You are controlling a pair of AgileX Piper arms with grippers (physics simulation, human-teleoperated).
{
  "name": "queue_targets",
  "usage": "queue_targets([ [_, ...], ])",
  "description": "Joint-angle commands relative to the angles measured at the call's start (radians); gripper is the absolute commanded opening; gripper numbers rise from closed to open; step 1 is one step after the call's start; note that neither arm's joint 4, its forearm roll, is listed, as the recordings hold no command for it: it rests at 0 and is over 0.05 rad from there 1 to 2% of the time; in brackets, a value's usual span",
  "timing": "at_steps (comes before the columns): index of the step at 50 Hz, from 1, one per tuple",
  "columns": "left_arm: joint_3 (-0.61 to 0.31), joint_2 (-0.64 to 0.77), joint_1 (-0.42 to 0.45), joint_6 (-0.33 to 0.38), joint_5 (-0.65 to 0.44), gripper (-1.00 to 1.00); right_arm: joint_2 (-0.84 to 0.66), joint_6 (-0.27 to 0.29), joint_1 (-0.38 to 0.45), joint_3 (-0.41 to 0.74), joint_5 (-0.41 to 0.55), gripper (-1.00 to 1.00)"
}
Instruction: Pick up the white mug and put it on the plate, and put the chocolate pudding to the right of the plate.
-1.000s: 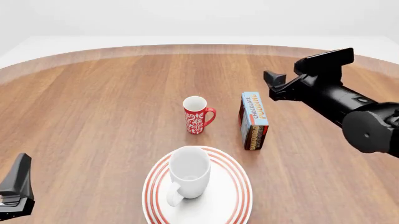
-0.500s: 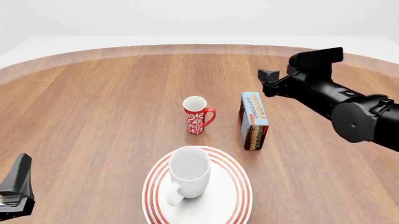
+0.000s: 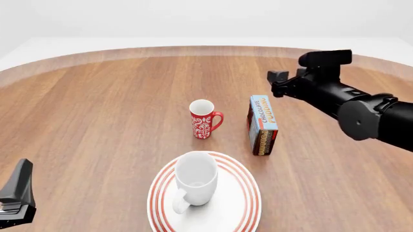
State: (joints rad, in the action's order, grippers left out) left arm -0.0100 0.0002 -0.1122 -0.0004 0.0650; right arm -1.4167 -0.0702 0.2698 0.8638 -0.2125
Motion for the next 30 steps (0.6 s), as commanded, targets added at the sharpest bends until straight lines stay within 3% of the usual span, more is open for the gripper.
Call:
queue_targets([
  [1,0.001,0.0,0.0,-0.001,0.0,1.0,-0.041,-0.032,-0.012,0.022,0.004,1.0],
  [30,0.003,0.0,0.003,-0.004,0.003,1.0,-0.068,-0.082,-0.046,0.016,-0.01,1.0],
])
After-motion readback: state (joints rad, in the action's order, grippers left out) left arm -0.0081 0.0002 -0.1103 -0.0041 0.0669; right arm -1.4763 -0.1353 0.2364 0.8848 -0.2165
